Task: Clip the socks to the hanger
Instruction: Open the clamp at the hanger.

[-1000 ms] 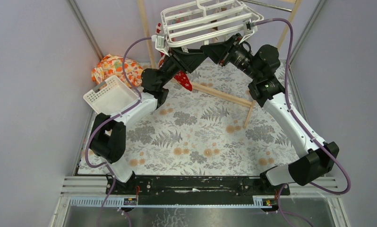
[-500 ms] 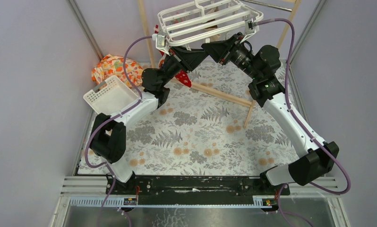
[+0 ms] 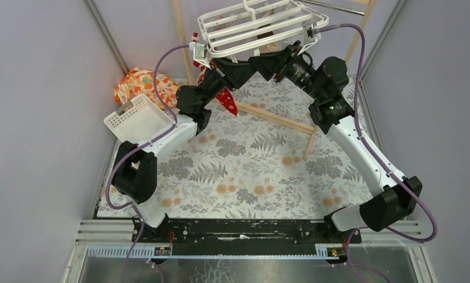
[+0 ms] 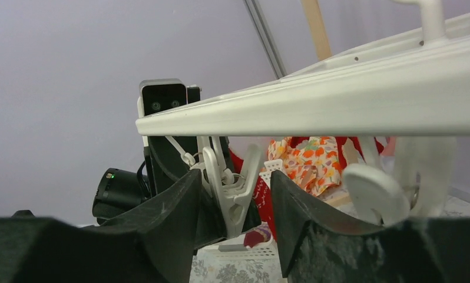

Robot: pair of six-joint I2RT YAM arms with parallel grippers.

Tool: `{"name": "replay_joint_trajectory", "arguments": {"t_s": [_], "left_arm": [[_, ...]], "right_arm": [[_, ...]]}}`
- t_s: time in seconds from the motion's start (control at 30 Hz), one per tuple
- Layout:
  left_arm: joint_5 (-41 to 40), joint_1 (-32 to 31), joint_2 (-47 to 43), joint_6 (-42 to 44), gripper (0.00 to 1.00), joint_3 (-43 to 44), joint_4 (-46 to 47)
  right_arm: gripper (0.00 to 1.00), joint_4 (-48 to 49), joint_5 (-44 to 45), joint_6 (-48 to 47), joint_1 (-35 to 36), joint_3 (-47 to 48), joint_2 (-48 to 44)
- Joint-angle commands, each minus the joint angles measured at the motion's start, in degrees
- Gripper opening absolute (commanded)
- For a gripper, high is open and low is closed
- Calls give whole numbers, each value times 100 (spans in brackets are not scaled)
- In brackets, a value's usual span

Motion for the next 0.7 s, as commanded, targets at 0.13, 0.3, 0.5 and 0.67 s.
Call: {"name": "replay_joint_trajectory", "arguments": {"t_s": [0.13, 0.3, 0.5, 0.67], "left_arm": [[29, 107, 10, -519, 0, -31, 674], [127, 231, 62, -838, 0, -171, 972], [324, 432, 146, -1325, 0, -254, 1420], [524, 556, 352, -1872, 0, -146, 1808]], "right_arm": [[69, 12, -178, -177, 109, -102, -270], [72, -123, -101, -309, 97, -46, -382], [75, -242, -79, -325, 11, 114, -530], [73, -274, -320, -140, -47, 322, -460]]}}
